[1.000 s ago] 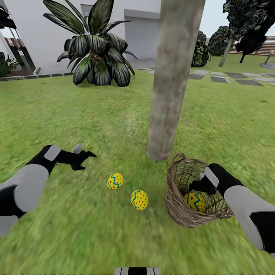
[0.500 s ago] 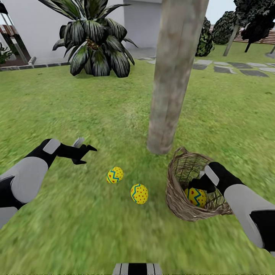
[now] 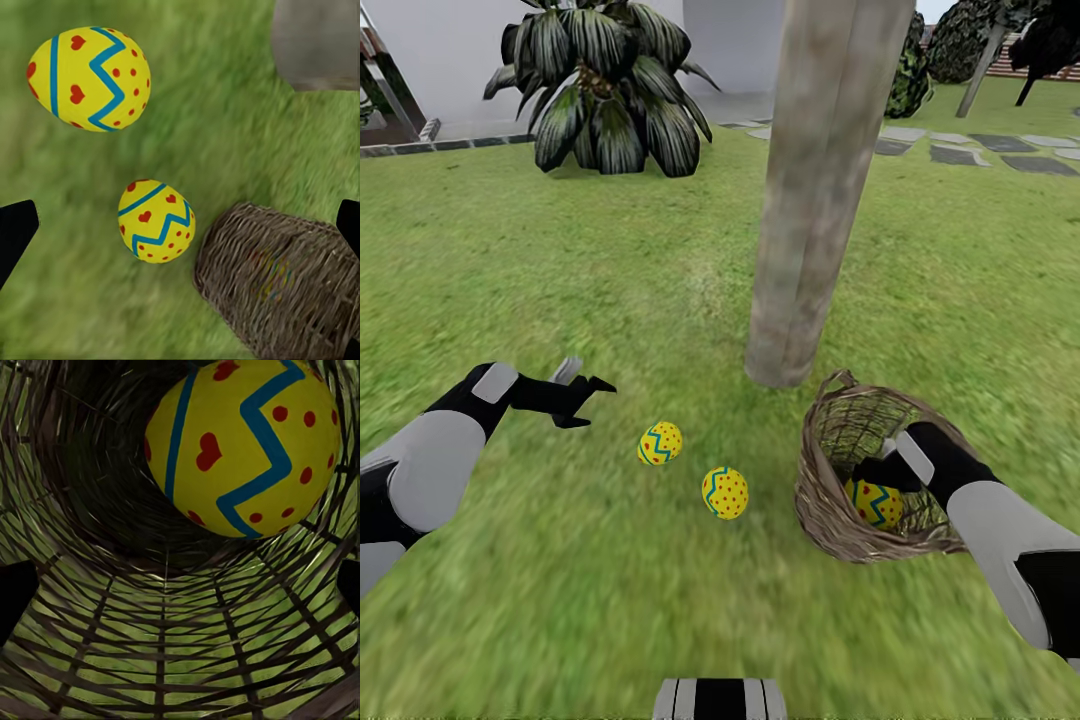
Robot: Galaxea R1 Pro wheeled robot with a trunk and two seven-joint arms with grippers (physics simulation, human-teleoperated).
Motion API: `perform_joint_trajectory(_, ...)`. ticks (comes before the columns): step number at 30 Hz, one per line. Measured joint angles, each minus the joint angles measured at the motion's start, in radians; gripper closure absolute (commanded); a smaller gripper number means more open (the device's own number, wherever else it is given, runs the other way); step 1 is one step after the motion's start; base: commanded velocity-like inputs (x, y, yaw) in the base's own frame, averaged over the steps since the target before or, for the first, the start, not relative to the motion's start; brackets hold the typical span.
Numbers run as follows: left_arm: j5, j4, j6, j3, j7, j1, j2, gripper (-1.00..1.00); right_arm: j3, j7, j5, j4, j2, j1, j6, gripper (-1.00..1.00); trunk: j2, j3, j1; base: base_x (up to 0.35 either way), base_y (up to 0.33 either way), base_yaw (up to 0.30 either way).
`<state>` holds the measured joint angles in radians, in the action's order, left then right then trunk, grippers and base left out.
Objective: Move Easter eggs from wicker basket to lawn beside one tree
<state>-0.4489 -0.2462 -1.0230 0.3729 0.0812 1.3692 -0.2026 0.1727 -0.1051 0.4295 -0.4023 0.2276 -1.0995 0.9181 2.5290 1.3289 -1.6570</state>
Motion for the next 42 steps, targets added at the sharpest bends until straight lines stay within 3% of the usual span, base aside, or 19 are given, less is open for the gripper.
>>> perform_joint_trajectory(9, 0.001, -0.003, -0.001, -0.002, 0.002, 0.0, -0.005, -1.0, 0.001, -0.02, 0.0, -0.001, 0.0, 0.0, -0.033, -1.0, 0.002, 0.035, -0.004, 0.0, 0.0, 0.0)
perform_joint_trajectory(15, 0.002, -0.004, -0.001, -0.003, 0.002, 0.0, -0.005, -1.0, 0.003, -0.09, 0.0, -0.001, 0.0, 0.0, -0.109, -1.0, 0.004, 0.058, -0.007, 0.0, 0.0, 0.0)
perform_joint_trajectory(28, 0.002, -0.004, 0.0, -0.004, 0.002, 0.0, -0.006, -1.0, 0.003, -0.133, -0.001, -0.003, 0.0, 0.0, -0.113, -1.0, 0.007, 0.108, -0.013, 0.0, 0.0, 0.0)
perform_joint_trajectory(36, 0.001, -0.004, -0.001, -0.004, 0.002, 0.0, -0.007, -1.0, 0.002, -0.135, -0.001, -0.025, 0.006, 0.0, -0.113, -1.0, 0.007, 0.108, -0.012, 0.0, 0.0, 0.0)
perform_joint_trajectory(42, 0.001, -0.004, -0.001, -0.004, 0.002, 0.0, -0.008, -1.0, 0.001, -0.134, -0.002, -0.105, 0.013, 0.0, -0.123, -1.0, 0.007, 0.108, -0.012, 0.0, 0.0, 0.0)
